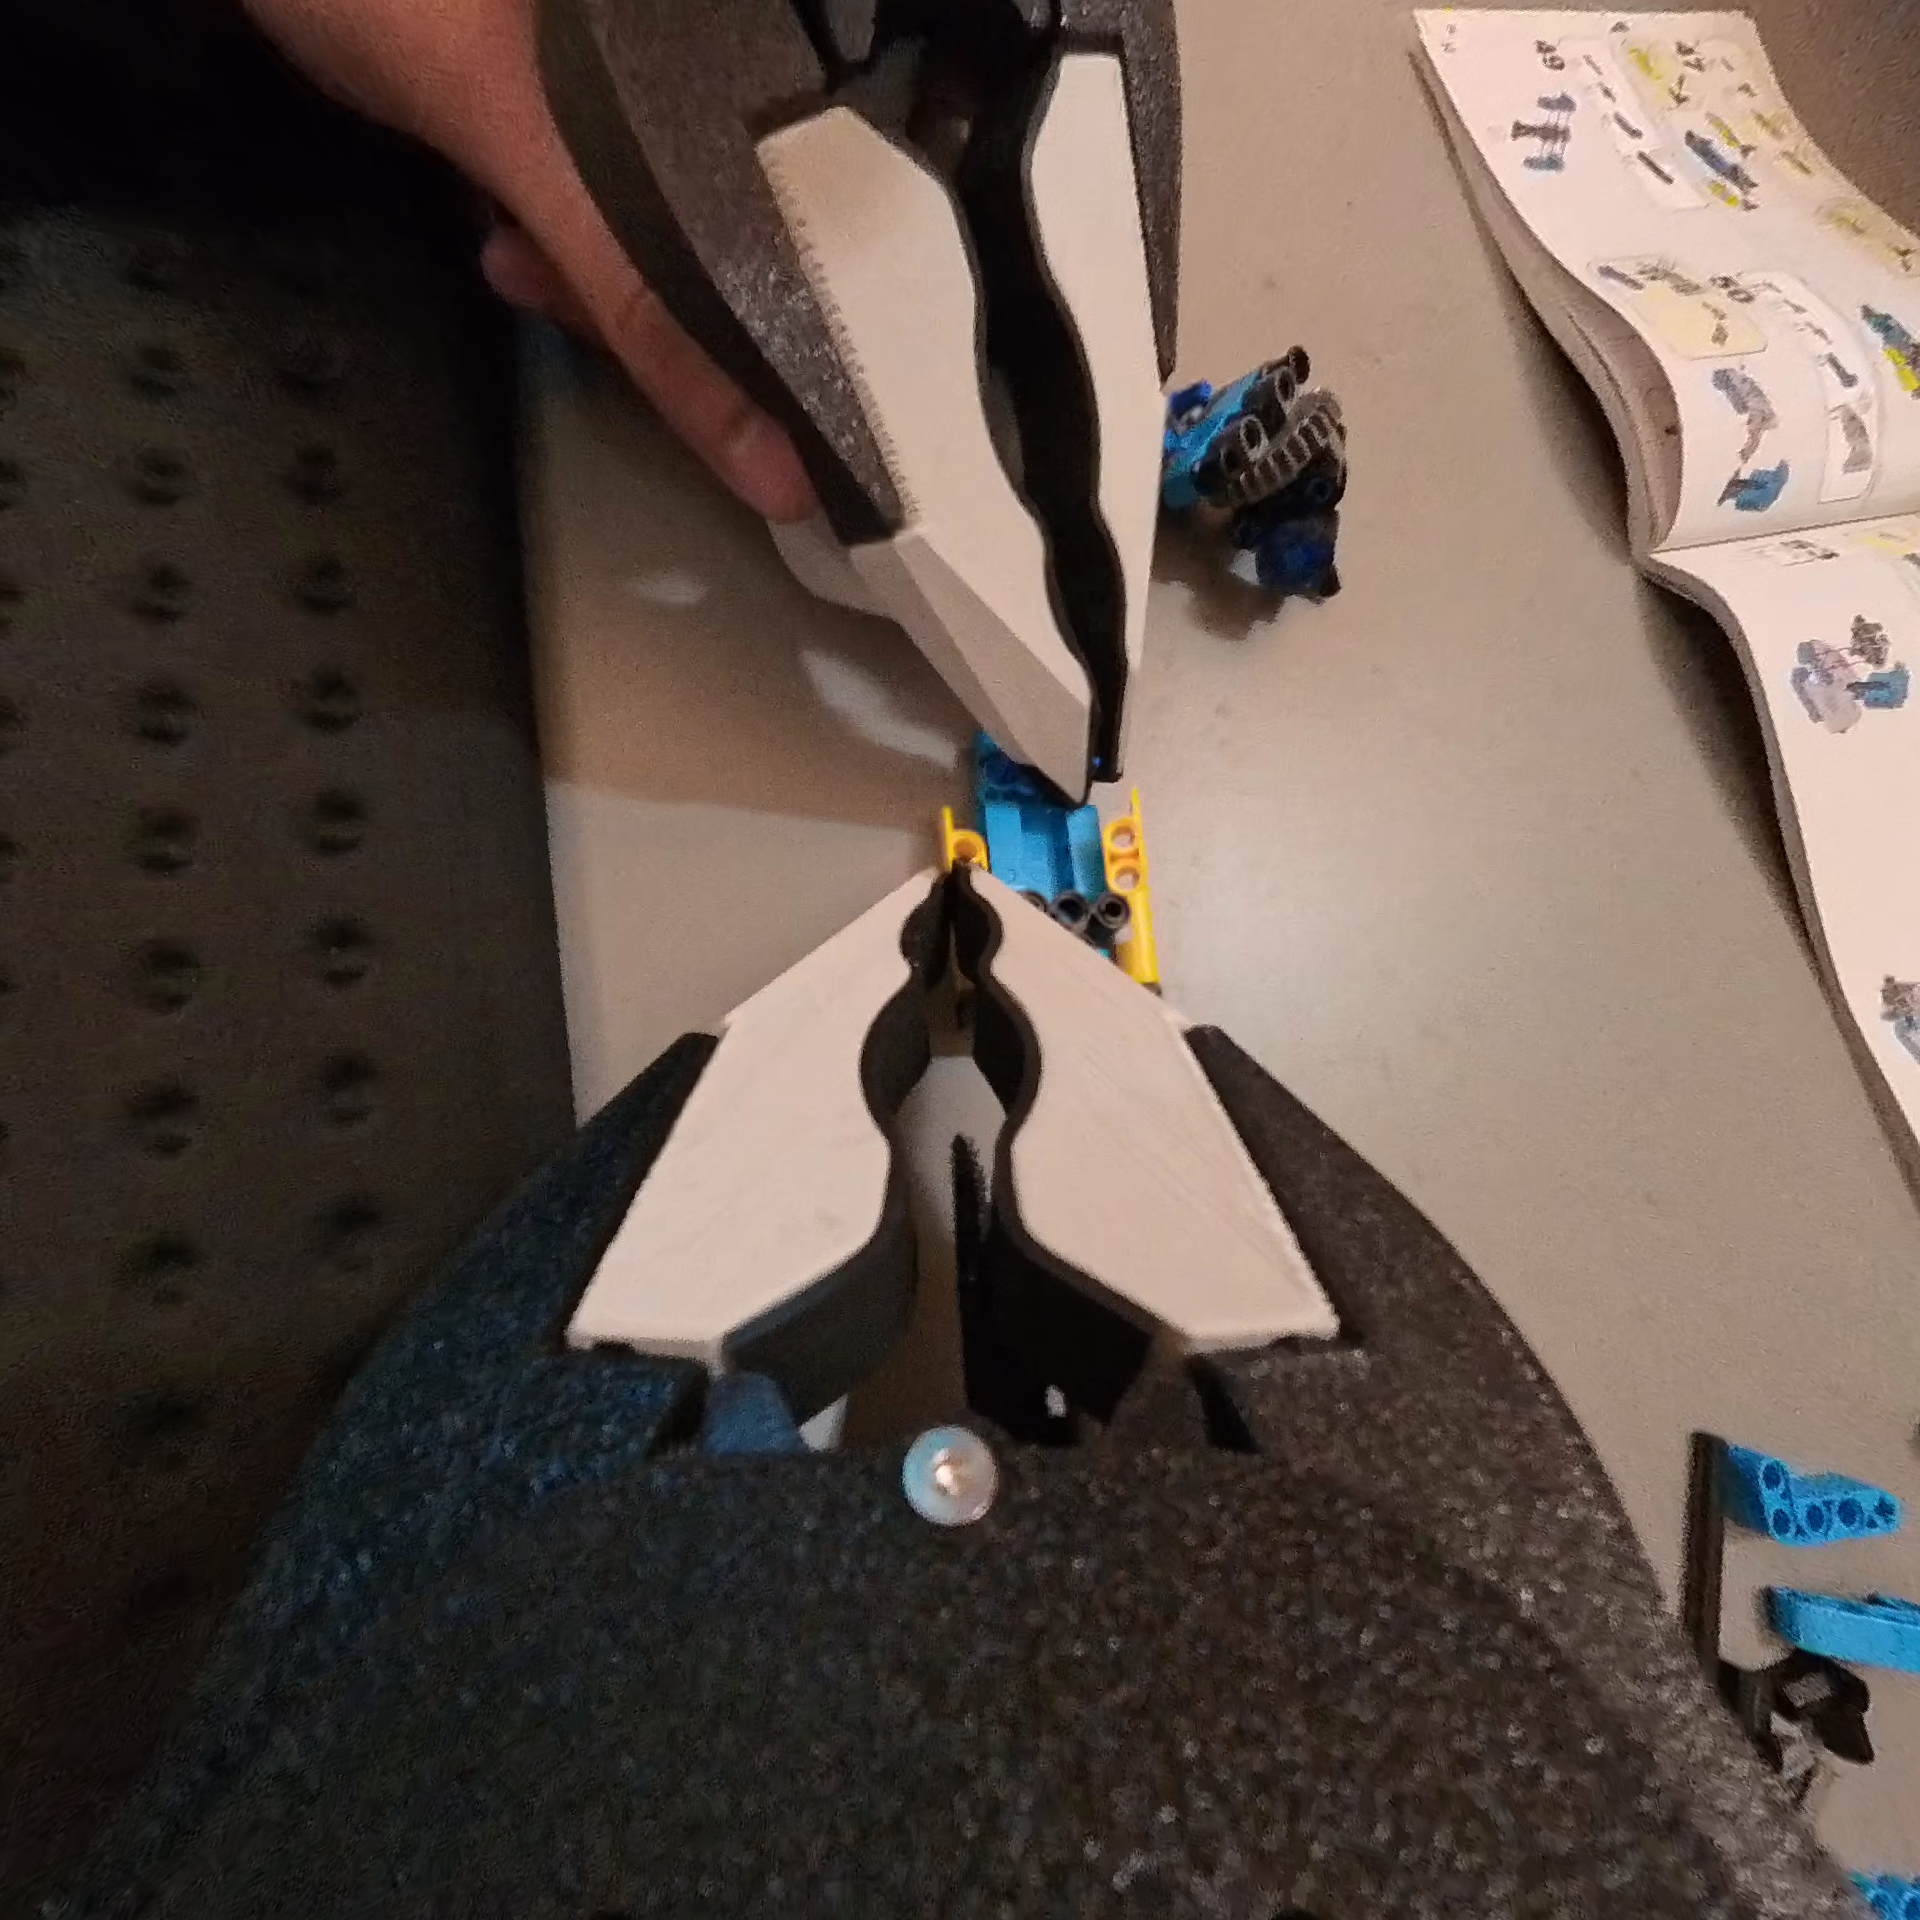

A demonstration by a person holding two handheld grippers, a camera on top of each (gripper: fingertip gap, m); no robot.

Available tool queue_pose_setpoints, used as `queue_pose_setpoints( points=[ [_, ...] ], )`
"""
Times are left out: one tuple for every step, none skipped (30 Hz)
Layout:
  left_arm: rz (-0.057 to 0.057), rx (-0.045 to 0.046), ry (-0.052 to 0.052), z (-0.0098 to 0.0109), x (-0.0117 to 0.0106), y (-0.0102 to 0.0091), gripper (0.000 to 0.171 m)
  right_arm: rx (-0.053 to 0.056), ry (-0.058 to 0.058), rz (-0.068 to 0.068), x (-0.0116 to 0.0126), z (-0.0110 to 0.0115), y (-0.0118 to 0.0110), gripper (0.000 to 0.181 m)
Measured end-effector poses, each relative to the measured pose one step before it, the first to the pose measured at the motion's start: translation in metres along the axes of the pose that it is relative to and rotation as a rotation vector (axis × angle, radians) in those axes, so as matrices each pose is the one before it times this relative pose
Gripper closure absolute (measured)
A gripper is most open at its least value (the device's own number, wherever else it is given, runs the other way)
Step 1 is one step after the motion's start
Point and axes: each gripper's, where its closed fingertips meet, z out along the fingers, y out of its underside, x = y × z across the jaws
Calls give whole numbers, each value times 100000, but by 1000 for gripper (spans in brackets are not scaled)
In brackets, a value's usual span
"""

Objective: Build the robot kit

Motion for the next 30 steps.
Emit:
queue_pose_setpoints(
  points=[
    [168,84,-921,-3,-112,-11,166,-1078,-315,677,76,63,-55,181],
    [624,72,-942,-13,-73,-13,166,-54,-1097,1718,36,41,-22,181],
    [726,161,-778,-21,-33,-10,166,1134,-1444,1654,47,2,-6,181],
    [805,504,-504,-68,1,-66,166,1870,-975,691,62,-49,35,181],
    [1146,1576,-1132,-176,-73,-221,166,2325,-694,291,5,-256,62,181],
    [2164,2934,-2392,-347,-207,-459,162,4960,-296,962,20,-635,-288,181],
    [3703,3542,-2167,-445,-132,-569,157,6152,1579,2053,440,-971,-605,181],
    [4908,3105,-337,-417,209,-489,153,4881,2835,2095,809,-1087,-505,177],
    [5517,1560,1571,-251,520,-248,149,2791,2050,1967,704,-823,-175,168],
    [5334,-534,2864,-72,705,46,142,629,600,1634,441,-446,235,162],
    [3983,-1555,3494,33,735,182,135,-574,-1424,954,16,-122,530,155],
    [2473,-1379,3640,92,653,108,132,-749,-2448,1043,-325,158,514,152],
    [2088,-1275,2539,124,395,24,129,-1396,-1906,817,-364,317,367,149],
    [2597,-542,406,114,12,-147,128,-2038,-1222,-229,-395,335,248,147],
    [3007,472,96,63,-59,-318,126,-797,-873,-1738,-390,363,-22,144],
    [2559,144,1453,118,106,-297,126,-325,1624,-2308,-60,279,-47,143],
    [1759,-1030,2112,213,137,-120,126,-1822,3514,-2328,325,248,209,142],
    [1383,-1939,2093,301,112,69,124,-2377,2244,-1835,230,240,331,142],
    [1249,-2015,2091,334,118,164,122,-1359,862,-451,115,205,209,141],
    [1052,-1635,1253,330,9,203,122,86,556,662,159,12,-25,142],
    [430,-1388,908,317,-27,245,122,-270,-420,1255,122,-25,25,141],
    [-441,-1167,1236,282,24,261,123,348,-1122,1225,3,-44,17,141],
    [-830,-378,545,184,-12,157,123,789,-559,493,57,-44,-45,142],
    [-774,439,-60,82,-39,39,123,241,-172,71,54,-77,7,144],
    [-776,452,-534,31,-51,9,123,-115,178,-199,47,3,34,145],
    [-740,239,-916,17,-47,16,124,-37,584,-508,94,31,-10,147],
    [-501,-45,-975,70,-1,62,125,-9,532,-610,91,77,-23,148],
    [-148,-654,-877,109,29,149,124,17,-172,-627,-56,46,-56,149],
    [-19,-781,-736,125,51,182,124,276,-801,-263,-162,74,-75,149],
    [-401,-245,-528,58,-17,84,126,-217,589,-131,-2,18,58,150]
  ],
)
